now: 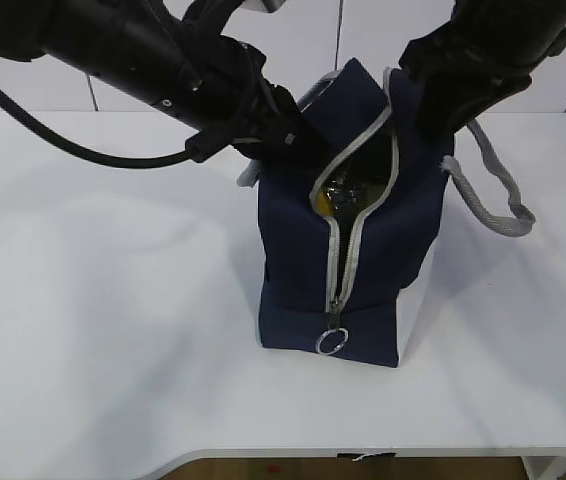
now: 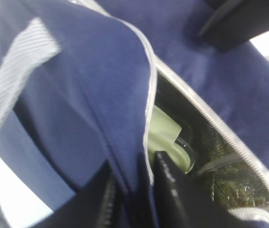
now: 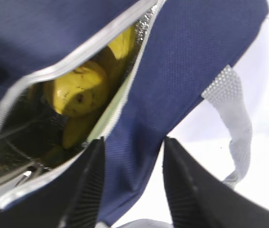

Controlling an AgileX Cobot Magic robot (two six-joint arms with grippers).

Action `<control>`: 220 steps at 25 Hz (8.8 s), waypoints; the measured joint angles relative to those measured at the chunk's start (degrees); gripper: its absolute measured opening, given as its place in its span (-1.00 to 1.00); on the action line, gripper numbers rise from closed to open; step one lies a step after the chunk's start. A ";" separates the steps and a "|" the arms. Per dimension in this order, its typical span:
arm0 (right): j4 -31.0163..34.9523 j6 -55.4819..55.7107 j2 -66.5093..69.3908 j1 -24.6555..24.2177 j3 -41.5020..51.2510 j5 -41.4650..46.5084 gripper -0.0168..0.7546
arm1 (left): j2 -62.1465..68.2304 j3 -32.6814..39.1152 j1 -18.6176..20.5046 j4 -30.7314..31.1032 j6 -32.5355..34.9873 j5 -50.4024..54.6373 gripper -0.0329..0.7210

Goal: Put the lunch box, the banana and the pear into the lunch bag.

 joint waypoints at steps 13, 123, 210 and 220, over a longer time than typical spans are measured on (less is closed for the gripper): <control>1.10 0.00 -3.00 0.00 0.00 -0.34 0.30 | 0.00 0.00 2.41 -6.07 0.00 2.98 0.06; 78.01 -97.58 -14.62 0.00 63.31 -37.46 0.01 | -21.48 2.23 15.14 -2.81 2.46 4.70 -0.03; 95.66 -112.45 -3.39 0.00 60.63 -37.59 -0.11 | -21.23 2.23 15.14 -2.16 2.38 4.78 -0.05; 95.70 -112.74 -1.48 0.00 60.54 -34.03 -0.11 | -20.99 2.23 15.14 -2.16 2.38 4.92 -0.05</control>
